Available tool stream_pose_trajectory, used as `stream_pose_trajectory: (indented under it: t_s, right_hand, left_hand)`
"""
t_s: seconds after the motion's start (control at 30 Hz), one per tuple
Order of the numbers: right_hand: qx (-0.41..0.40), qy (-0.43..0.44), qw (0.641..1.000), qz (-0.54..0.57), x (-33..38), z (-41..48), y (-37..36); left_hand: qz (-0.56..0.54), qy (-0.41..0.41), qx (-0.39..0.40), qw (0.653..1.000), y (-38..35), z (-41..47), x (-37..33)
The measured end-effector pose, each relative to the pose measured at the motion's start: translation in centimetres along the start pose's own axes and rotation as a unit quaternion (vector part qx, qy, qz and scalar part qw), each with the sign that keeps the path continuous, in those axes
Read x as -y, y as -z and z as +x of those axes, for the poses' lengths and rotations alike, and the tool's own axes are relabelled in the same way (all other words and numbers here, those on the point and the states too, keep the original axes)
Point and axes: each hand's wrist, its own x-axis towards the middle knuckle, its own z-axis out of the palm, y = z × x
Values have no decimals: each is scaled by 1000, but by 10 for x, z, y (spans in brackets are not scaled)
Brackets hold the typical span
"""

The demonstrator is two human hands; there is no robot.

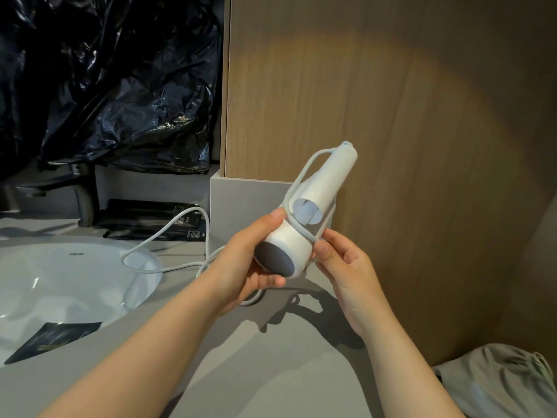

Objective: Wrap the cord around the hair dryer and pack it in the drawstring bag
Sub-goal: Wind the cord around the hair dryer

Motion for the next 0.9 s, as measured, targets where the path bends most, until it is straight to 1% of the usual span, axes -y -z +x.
stream_pose_trajectory:
  t_s: [0.17,0.33,0.4,0.5,0.57,0.67,0.83,0.9]
  right_hand:
    - [-7,15,1000,0,-2,-2,-1]
    - [-2,43,999,-16,2,-3,-1]
    - [6,44,999,-15,3,-3,-1]
    - [22,47,998,-34,3,-5,-2]
    - [15,50,998,-38,2,-5,0]
    - [19,53,998,-32,5,-5,3]
    - [30,21,998,54,7,-7,3]
    - [14,21,996,80,8,-7,2]
  left_hand:
    - [104,-40,4,994,5,1,-1]
    - [110,-112,-28,987,3,2,-1]
    - [100,-124,-41,986,4,3,-2]
    - [66,-114,-59,990,4,3,-6]
    - [32,-105,-70,992,4,3,-9]
    - [-2,-86,-65,994,4,1,-11]
    - [-51,-41,-2,998,-3,-1,-7]
    - [-38,-51,-5,998,-3,0,-7]
